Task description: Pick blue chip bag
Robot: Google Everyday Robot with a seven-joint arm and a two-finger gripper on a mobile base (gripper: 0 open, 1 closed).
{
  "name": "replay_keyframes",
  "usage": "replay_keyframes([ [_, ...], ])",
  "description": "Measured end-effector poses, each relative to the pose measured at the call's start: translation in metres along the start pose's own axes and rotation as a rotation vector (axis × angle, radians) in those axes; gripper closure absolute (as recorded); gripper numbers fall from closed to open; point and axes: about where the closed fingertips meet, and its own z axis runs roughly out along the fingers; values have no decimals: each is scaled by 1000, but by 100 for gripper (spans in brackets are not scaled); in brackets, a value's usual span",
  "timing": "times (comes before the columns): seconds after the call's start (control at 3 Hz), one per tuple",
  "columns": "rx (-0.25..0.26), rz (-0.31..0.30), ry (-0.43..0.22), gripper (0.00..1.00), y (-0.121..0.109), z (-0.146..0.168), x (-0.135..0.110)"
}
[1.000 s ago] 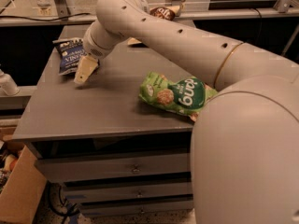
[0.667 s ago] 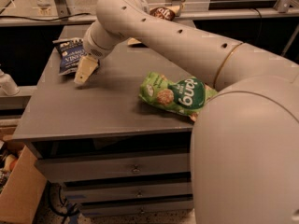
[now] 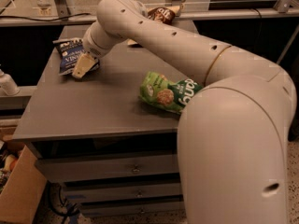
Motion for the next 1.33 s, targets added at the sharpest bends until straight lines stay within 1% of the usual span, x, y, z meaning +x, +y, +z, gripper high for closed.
replay_keyframes([
  [0.33,-2,56,-15,40,-10,11,6],
  [0.67,14,84,-22,65,-17,5,8],
  [1.0,43,81,-42,88,-23,-10,-1],
  [1.33,72,57,-105,100,-33,-29,-27],
])
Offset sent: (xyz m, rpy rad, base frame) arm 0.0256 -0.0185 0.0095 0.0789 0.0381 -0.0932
